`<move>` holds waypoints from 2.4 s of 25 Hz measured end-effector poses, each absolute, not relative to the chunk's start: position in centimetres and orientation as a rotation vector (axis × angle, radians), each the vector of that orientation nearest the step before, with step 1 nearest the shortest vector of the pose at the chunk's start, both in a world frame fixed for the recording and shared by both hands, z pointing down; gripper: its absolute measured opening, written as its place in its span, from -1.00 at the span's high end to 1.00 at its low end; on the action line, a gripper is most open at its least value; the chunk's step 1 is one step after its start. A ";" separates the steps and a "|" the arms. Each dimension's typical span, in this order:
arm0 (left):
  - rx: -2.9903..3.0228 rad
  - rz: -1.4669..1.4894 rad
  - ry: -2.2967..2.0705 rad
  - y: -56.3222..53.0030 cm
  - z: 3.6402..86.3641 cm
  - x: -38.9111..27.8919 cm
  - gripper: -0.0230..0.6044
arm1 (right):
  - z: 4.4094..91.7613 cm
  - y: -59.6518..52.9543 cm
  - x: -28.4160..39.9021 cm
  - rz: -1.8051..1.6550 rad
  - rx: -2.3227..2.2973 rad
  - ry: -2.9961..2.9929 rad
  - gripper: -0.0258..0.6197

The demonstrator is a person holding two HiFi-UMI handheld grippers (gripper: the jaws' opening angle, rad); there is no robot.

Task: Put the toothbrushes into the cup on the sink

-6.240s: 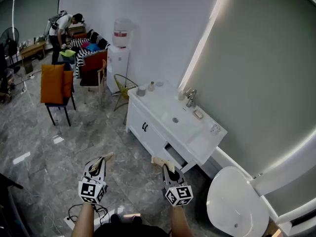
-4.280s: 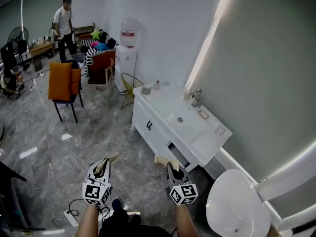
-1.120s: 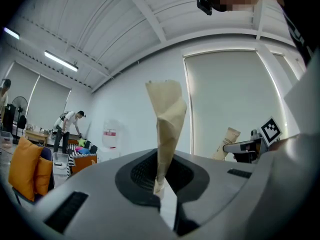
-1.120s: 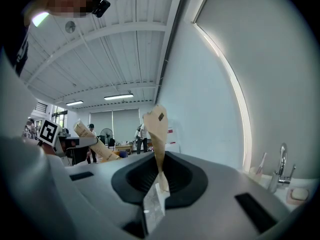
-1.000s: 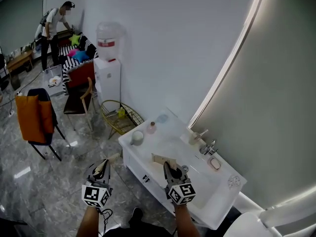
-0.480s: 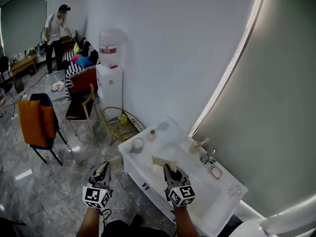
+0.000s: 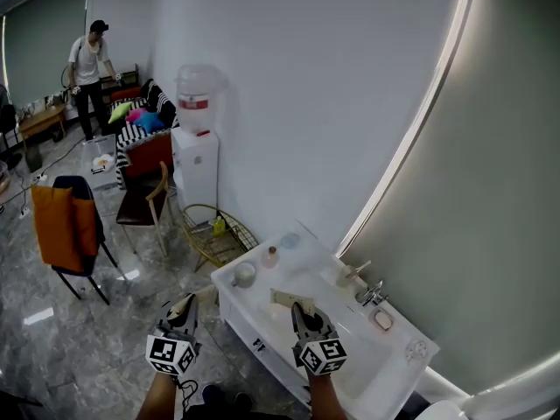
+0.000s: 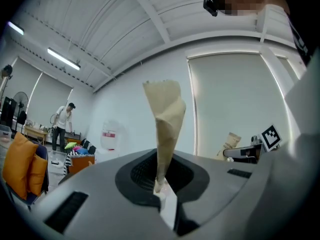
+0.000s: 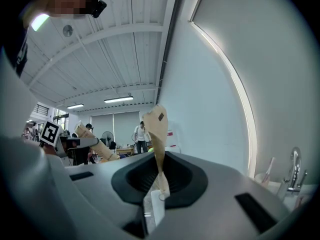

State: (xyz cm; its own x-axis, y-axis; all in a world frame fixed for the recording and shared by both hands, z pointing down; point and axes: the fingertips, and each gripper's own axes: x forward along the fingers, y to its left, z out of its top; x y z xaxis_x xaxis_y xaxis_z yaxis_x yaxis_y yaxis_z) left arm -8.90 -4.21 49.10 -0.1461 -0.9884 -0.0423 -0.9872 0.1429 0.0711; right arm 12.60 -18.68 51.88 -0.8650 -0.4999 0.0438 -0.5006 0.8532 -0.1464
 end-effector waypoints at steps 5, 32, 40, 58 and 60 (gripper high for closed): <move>2.064 -0.133 -2.346 -4.3 49.2 -9.7 0.82 | 51.9 -18.1 11.7 0.255 0.812 -3.024 0.77; 2.069 -0.111 -2.351 -6.1 50.2 -9.7 0.82 | 52.1 -20.2 11.2 0.258 0.774 -3.052 0.77; 2.066 -0.127 -2.333 -7.1 51.0 -10.1 0.82 | 53.3 -21.1 12.0 0.265 0.810 -3.030 0.77; 2.348 -0.117 -2.037 -16.8 52.3 -20.3 0.82 | 55.4 -25.2 2.3 0.234 1.127 -2.884 0.77; 2.388 -0.125 -1.993 -18.2 52.1 -21.6 0.82 | 55.2 -25.7 1.0 0.231 1.174 -2.868 0.77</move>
State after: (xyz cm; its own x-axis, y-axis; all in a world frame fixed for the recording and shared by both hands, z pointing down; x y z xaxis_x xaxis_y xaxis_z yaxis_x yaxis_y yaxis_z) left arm -21.62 -18.25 52.10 0.1772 -0.9832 -0.0431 -0.9809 -0.1800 0.0733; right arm 1.03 -25.69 55.19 -0.7142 -0.6944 0.0875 -0.6995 0.7037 -0.1243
